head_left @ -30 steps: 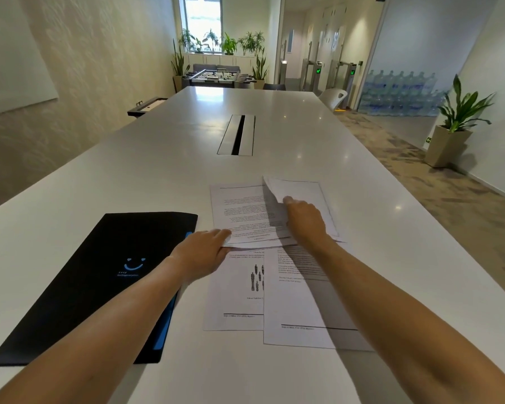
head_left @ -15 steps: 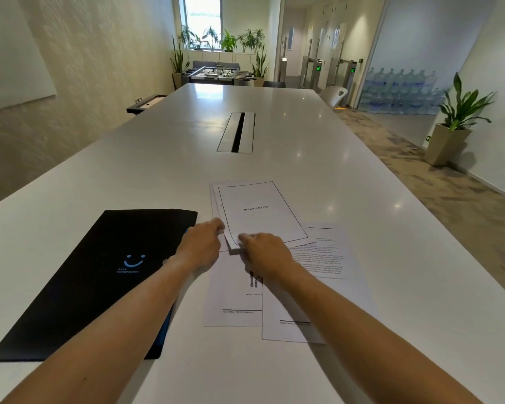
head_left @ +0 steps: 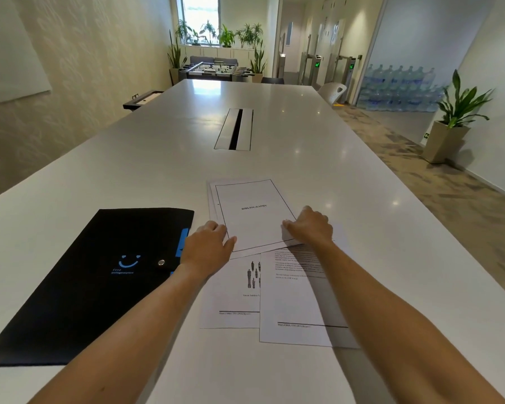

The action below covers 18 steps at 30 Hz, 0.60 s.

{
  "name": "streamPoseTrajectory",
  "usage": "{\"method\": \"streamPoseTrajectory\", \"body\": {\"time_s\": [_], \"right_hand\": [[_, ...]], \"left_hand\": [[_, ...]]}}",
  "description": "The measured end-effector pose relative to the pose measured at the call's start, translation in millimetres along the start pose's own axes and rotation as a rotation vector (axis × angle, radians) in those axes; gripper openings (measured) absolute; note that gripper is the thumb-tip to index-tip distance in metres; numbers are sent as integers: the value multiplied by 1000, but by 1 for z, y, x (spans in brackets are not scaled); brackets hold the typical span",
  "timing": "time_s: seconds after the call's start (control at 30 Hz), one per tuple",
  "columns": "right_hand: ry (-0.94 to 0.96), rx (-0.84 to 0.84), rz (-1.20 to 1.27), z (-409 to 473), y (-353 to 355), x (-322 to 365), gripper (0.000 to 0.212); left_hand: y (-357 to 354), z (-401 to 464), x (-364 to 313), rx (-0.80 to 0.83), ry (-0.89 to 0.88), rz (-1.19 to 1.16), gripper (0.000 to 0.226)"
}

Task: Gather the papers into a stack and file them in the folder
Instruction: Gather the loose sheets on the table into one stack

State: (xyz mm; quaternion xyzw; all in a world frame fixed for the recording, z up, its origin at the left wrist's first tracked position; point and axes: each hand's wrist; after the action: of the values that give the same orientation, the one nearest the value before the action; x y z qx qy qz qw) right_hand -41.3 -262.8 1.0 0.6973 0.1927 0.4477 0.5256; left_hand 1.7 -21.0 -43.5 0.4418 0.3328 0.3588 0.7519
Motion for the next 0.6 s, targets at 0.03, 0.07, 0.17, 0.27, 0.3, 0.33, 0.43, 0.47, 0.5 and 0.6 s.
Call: {"method": "streamPoseTrajectory", "body": {"time_s": [0.03,0.07,0.17,0.27,0.3,0.33,0.43,0.47,0.5,0.6], "right_hand": [[-6,15,27,2,1,2,52],[-10,28,60,4,2,4,46],[-22,53,139,9,5,12,35],[-67,73,196,11,11,15,34],[-82,81,202,12,12,15,31],[-93,85,202,12,14,16,29],[-113,67,211,10,18,21,31],[-120,60,215,9,18,23,38],[-127,56,214,7,19,23,47],[-162,64,238,7,20,22,70]], "left_hand": [[-1,-1,-1,-2,0,6,42],[-1,-2,-2,-5,1,11,42],[-2,-3,-2,-18,13,9,40],[-2,-3,-1,-21,10,10,40],[-2,-3,-1,-21,11,9,40],[-2,-3,-1,-21,13,9,40],[-2,-4,-2,-26,18,16,40],[-2,-4,-1,-26,19,15,40],[-2,-4,-1,-25,19,12,40],[-2,-4,-2,-25,15,7,40]]}}
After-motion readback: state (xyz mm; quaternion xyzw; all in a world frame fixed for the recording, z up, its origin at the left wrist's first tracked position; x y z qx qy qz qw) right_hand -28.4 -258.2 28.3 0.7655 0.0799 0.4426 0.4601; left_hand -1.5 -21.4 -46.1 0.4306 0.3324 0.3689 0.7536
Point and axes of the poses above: each hand's wrist, its own z-axis towards the middle knuckle, its own y-axis out of the back of the hand, x = y × z, and after that the axes turned 1 degree about x, right-handed
